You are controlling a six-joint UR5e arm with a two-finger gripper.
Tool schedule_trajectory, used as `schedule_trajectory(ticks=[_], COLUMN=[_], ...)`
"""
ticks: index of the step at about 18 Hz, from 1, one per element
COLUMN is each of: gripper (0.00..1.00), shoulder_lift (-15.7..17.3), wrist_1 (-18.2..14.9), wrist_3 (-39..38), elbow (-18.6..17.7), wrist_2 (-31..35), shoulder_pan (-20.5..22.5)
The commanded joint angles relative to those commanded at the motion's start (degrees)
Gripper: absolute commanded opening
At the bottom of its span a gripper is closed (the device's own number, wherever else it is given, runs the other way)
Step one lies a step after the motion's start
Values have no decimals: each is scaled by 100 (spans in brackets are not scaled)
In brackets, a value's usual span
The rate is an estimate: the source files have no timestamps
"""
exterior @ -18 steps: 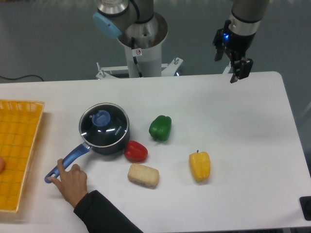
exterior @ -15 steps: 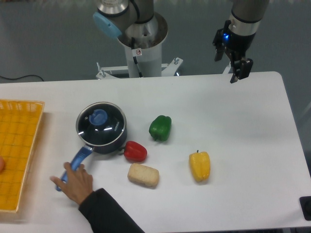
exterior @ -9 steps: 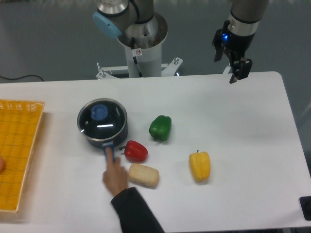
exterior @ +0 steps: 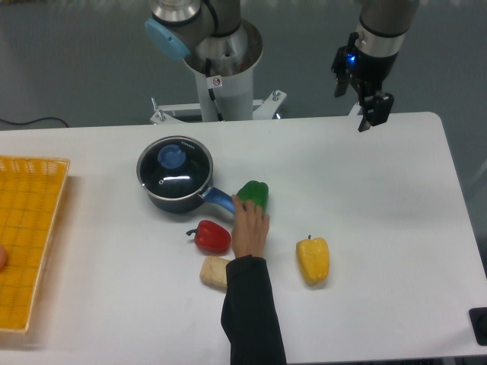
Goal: Open the lid
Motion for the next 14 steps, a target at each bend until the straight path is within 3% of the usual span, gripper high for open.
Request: schedule_trajectory(ticks=[6, 14], gripper=[100, 100], shoulder_lift=[9, -61], wrist_1=[-17, 0], wrist_3=[-157, -1871], elbow=[-149, -325], wrist_2=[-17, 0], shoulder_pan=[-61, -764])
